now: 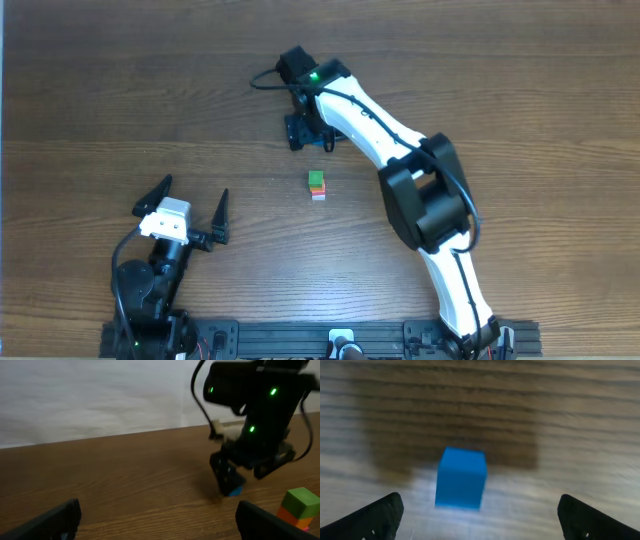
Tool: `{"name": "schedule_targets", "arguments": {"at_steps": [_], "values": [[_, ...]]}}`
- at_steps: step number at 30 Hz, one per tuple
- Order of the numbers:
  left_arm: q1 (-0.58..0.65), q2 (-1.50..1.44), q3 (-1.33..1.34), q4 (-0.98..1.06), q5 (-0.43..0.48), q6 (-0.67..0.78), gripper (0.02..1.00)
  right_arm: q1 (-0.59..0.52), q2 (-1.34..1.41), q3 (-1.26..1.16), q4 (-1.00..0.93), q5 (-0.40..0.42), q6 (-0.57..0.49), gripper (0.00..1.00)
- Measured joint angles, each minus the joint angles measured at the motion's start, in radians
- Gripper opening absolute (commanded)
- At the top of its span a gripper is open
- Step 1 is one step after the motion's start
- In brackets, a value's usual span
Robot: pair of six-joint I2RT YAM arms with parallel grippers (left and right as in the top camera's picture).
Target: Stack Cubes
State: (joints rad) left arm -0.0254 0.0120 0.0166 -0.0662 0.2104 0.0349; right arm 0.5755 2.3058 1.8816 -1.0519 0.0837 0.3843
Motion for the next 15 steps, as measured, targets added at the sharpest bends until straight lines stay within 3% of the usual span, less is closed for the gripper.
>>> {"name": "schedule_targets", "arguments": {"at_steps": [8, 15], "values": [[0.0, 0.0, 0.0, 0.0, 0.0, 0.0, 1.0, 0.0, 0.031, 0.003, 0.051, -0.015, -0.031, 0.978], [0.0, 0.0, 0.0, 0.0, 0.0, 0.0, 1.0, 0.0, 0.031, 0.003, 0.055, -0.021, -0.032, 0.774]]}}
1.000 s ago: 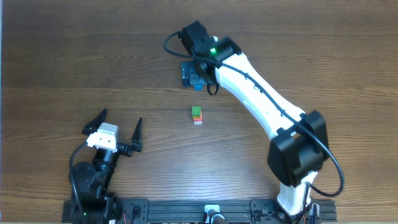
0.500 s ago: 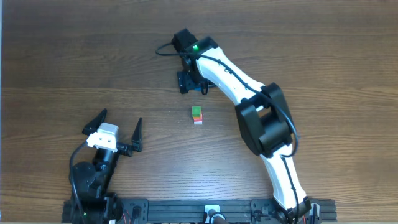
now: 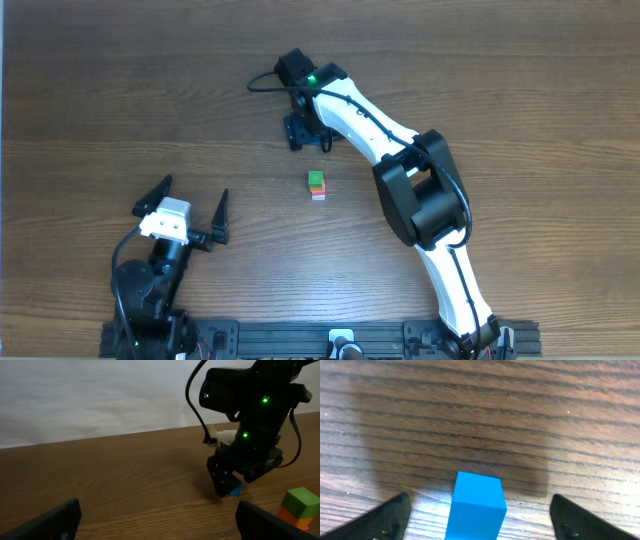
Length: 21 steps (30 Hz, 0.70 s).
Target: Stack Cubes
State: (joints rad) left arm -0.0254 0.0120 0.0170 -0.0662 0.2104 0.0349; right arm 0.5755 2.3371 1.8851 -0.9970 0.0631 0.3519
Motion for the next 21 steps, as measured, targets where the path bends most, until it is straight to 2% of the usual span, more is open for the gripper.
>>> {"name": "schedule_targets", "arguments": {"at_steps": [7, 17, 21], "values": [[0.0, 0.0, 0.0, 0.0, 0.0, 0.0, 1.0, 0.0, 0.0, 0.0, 0.0, -0.002, 0.049, 0.663], [0.0, 0.0, 0.0, 0.0, 0.0, 0.0, 1.0, 0.0, 0.0, 0.0, 0.0, -0.002, 0.094, 0.402], [0.0, 0.0, 0.0, 0.0, 0.0, 0.0, 1.0, 0.0, 0.0, 0.0, 0.0, -0.002, 0.109, 0.334]]}}
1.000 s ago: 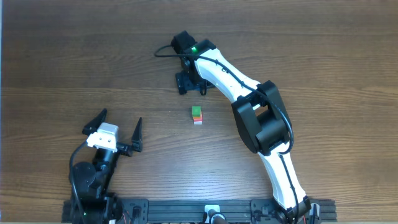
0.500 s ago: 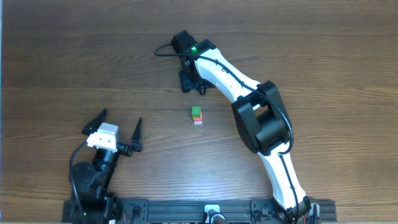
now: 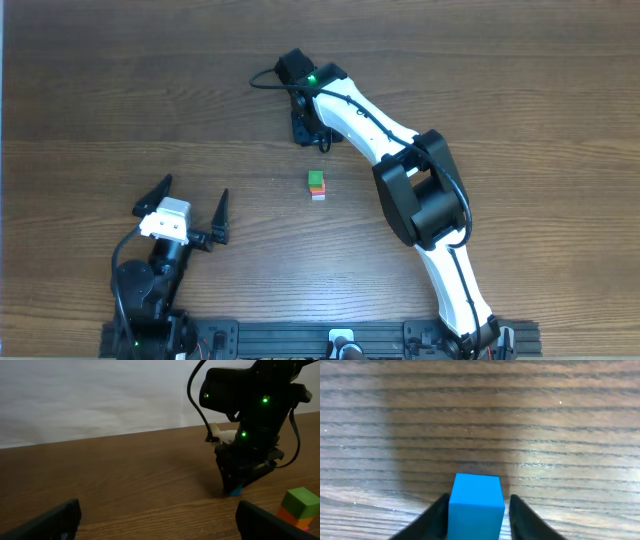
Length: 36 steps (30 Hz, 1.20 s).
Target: Stack Cubes
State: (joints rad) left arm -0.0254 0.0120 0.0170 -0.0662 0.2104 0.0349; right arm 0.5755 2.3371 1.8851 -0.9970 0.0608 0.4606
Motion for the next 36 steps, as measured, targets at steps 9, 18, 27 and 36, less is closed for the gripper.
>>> {"name": "schedule_targets", "arguments": {"at_steps": [9, 18, 27, 36], "values": [[0.0, 0.0, 0.0, 0.0, 0.0, 0.0, 1.0, 0.0, 0.0, 0.0, 0.009, -0.007, 0.011, 0.215], [0.0, 0.0, 0.0, 0.0, 0.0, 0.0, 1.0, 0.0, 0.0, 0.021, -0.014, -0.013, 0.011, 0.012], [0.0, 0.0, 0.0, 0.0, 0.0, 0.0, 1.0, 0.0, 0.0, 0.171, -0.148, 0.006, 0.011, 0.009], [0.0, 0.0, 0.0, 0.0, 0.0, 0.0, 1.0, 0.008, -0.077, 0.194, -0.279, 0.03, 0.011, 0.012]]}}
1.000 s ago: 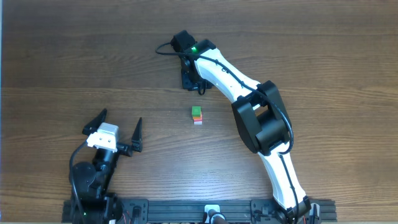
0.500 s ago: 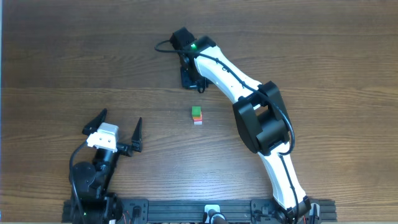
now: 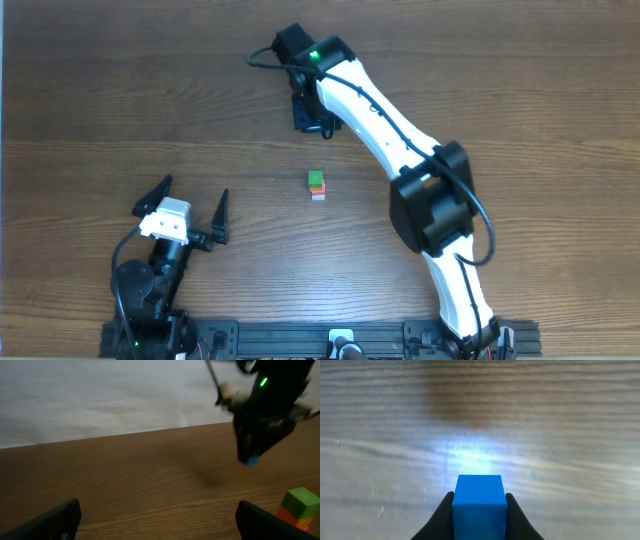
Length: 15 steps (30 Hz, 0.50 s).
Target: Stack Cubes
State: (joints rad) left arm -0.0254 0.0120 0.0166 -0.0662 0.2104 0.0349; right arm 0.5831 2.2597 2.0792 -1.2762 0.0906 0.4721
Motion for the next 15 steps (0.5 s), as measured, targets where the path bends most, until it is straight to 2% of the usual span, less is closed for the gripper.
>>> {"name": "schedule_targets", "arguments": {"at_steps": [7, 15], "values": [[0.0, 0.0, 0.0, 0.0, 0.0, 0.0, 1.0, 0.078, -0.188, -0.001, -0.066, 0.055, 0.027, 0.014], [0.0, 0.0, 0.0, 0.0, 0.0, 0.0, 1.0, 0.162, -0.282, -0.032, -0.124, 0.074, 0.079, 0.009]]}}
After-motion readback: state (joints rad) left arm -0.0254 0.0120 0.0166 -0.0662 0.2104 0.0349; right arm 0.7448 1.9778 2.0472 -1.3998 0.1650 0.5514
